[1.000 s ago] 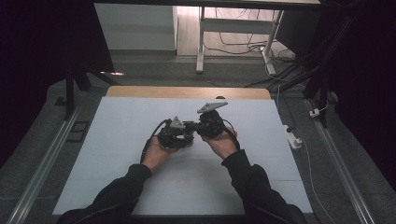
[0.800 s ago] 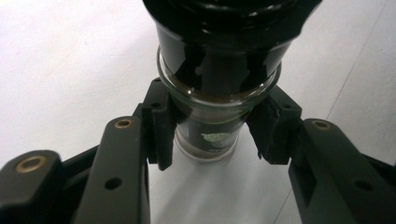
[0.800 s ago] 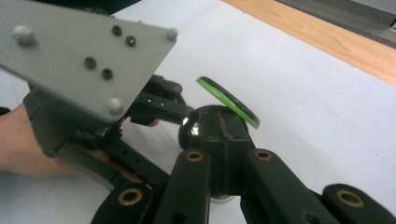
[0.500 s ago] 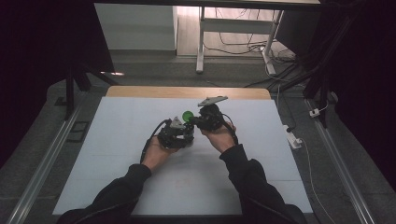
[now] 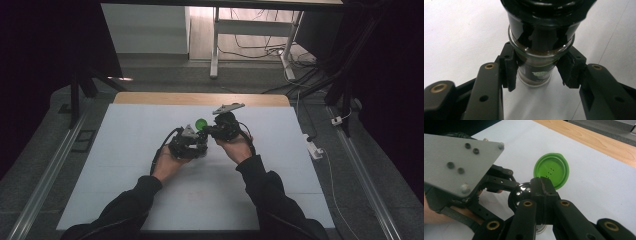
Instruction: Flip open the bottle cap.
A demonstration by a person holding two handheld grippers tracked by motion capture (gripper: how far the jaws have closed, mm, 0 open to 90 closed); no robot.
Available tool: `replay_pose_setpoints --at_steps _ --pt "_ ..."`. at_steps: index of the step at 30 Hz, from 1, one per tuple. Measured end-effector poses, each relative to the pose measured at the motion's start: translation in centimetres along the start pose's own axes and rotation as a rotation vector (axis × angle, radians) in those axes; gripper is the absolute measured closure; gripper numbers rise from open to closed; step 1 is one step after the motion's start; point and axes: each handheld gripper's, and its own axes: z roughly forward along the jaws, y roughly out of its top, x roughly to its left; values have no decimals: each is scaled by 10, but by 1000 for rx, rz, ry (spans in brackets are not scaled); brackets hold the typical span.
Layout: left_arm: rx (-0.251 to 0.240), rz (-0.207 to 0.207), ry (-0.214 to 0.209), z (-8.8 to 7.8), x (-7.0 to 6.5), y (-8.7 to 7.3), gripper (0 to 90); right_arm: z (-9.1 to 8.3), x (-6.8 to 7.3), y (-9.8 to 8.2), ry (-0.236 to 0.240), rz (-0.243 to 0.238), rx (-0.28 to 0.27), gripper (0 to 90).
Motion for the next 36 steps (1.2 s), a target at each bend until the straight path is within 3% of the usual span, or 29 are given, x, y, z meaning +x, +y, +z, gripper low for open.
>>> replay_pose_setpoints --at_steps 6,15,25,32,36 --pt "11 -1 4 -4 -1 1 429 -6 1 -2 2 -3 -3 838" --pt "15 -65 -55 -18 1 -2 309 -19 4 -7 -8 -7 1 745" --pt "34 -92 -78 -35 -1 -2 246 -30 5 -15 -11 7 5 609" --pt "88 -95 -104 -48 -4 -6 163 -35 7 -22 -1 10 19 485" --pt "76 -125 -130 -58 -4 -10 106 -37 11 -27 1 -1 32 412"
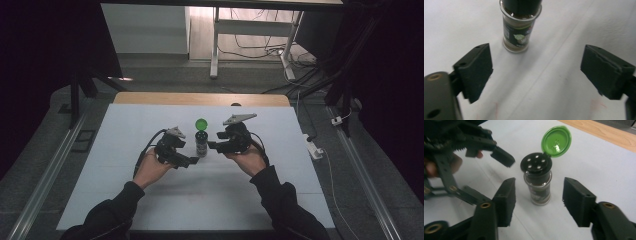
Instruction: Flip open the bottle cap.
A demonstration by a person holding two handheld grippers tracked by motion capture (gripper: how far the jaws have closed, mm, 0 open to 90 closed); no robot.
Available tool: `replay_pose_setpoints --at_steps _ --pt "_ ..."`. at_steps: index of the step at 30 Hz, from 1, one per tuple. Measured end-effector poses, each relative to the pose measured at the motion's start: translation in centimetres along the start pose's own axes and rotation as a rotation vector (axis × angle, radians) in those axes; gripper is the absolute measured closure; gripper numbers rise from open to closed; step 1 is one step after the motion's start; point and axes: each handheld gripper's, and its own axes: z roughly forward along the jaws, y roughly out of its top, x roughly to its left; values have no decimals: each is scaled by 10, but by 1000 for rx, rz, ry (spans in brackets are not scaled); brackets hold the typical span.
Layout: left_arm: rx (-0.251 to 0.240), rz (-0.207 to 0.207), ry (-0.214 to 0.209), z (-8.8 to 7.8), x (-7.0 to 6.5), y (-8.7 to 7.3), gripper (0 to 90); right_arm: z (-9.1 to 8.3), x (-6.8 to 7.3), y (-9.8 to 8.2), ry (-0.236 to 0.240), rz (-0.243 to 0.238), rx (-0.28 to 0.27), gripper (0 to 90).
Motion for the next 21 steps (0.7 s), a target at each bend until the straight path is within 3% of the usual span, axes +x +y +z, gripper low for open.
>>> replay_pose_setpoints --at_steps 3,10,18,21 --pt "0 -4 -14 -6 -2 -5 77 -2 4 -3 8 0 7 348" --pt "6 -34 -112 -18 -2 -21 17 -6 13 -9 23 8 8 206" --pt "-26 -10 -101 -42 -9 -38 14 -17 22 -19 36 10 6 69" --pt "-45 -24 -105 -52 -12 -44 3 -22 23 -25 36 14 13 44"
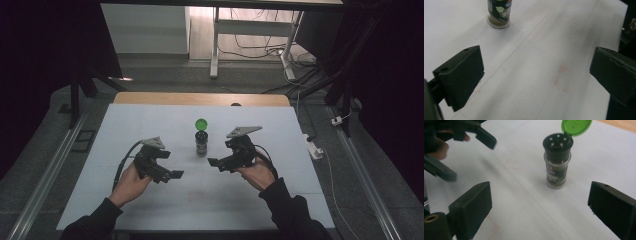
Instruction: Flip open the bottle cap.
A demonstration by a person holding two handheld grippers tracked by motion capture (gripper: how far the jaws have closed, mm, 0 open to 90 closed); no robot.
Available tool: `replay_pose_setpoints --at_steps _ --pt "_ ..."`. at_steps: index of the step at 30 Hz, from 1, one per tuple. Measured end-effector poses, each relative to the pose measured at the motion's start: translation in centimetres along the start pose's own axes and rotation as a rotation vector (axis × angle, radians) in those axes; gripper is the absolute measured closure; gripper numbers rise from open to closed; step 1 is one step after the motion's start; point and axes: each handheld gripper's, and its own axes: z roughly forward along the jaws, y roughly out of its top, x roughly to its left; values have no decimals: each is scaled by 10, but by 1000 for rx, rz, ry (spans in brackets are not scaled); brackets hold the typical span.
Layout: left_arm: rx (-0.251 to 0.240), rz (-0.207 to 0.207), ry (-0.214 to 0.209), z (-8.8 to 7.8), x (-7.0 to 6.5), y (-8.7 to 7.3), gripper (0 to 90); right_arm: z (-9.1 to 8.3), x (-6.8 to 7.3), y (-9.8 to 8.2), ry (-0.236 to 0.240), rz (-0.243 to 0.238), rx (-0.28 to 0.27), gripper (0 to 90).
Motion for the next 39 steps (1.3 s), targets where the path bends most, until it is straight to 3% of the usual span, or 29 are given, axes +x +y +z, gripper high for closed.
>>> replay_pose_setpoints --at_steps 10,29,39 --pt "-42 -31 36 -31 -11 -22 0 -24 1 -24 10 12 -5 2" --pt "-137 -123 147 -88 -21 -84 0 -82 -9 -79 -104 91 -54 0" --pt "-162 -174 224 -106 -23 -114 0 -111 -11 -108 -184 151 -61 0"
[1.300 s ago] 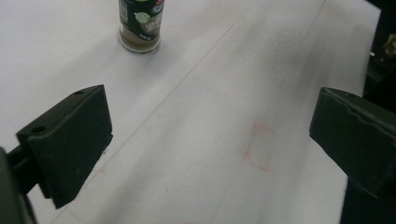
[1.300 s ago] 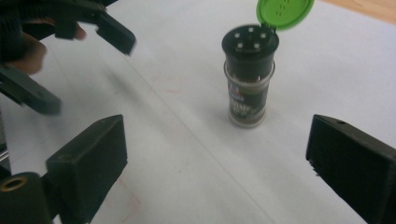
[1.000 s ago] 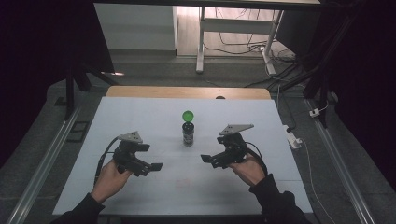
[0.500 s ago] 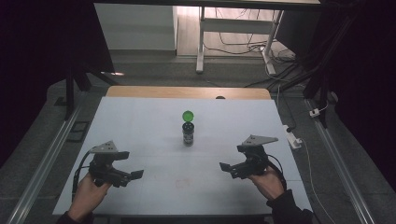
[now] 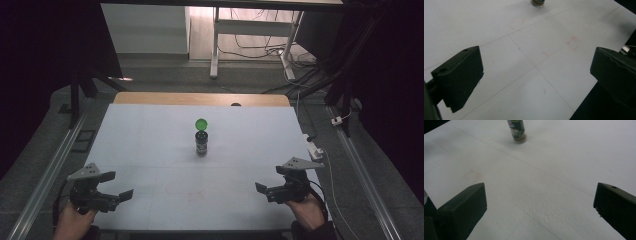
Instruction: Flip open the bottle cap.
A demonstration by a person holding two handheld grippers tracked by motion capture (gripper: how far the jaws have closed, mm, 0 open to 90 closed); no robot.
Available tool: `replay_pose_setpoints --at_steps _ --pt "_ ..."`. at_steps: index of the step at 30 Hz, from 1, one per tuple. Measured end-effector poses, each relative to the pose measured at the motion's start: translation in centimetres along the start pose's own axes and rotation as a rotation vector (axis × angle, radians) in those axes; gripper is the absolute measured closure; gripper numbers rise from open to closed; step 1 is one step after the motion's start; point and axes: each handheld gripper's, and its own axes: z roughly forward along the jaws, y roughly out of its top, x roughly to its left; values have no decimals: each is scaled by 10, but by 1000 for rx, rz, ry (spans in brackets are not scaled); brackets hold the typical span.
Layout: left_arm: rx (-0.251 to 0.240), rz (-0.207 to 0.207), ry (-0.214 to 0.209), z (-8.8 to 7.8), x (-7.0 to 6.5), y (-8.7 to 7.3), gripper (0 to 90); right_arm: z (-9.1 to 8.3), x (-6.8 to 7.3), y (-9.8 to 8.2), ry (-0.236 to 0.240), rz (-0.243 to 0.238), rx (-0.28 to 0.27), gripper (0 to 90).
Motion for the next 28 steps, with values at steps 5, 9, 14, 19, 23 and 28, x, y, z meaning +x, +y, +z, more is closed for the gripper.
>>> replay_pose_setpoints --at_steps 5,9,14,19,23,28 --pt "-3 -15 33 -8 3 -11 0 -13 -8 -12 -25 44 4 0" --pt "-3 -24 62 -15 4 -17 0 -20 -12 -18 -48 64 11 0" --pt "-1 -33 91 -21 5 -23 0 -26 -13 -26 -69 67 38 0" --pt "22 -40 117 -25 5 -26 0 -29 -14 -32 -94 69 73 0" --pt "38 -41 130 -27 5 -28 0 -33 -13 -35 -113 65 86 0" --pt "41 -53 125 -26 7 -27 0 -35 -14 -36 -117 73 92 0"
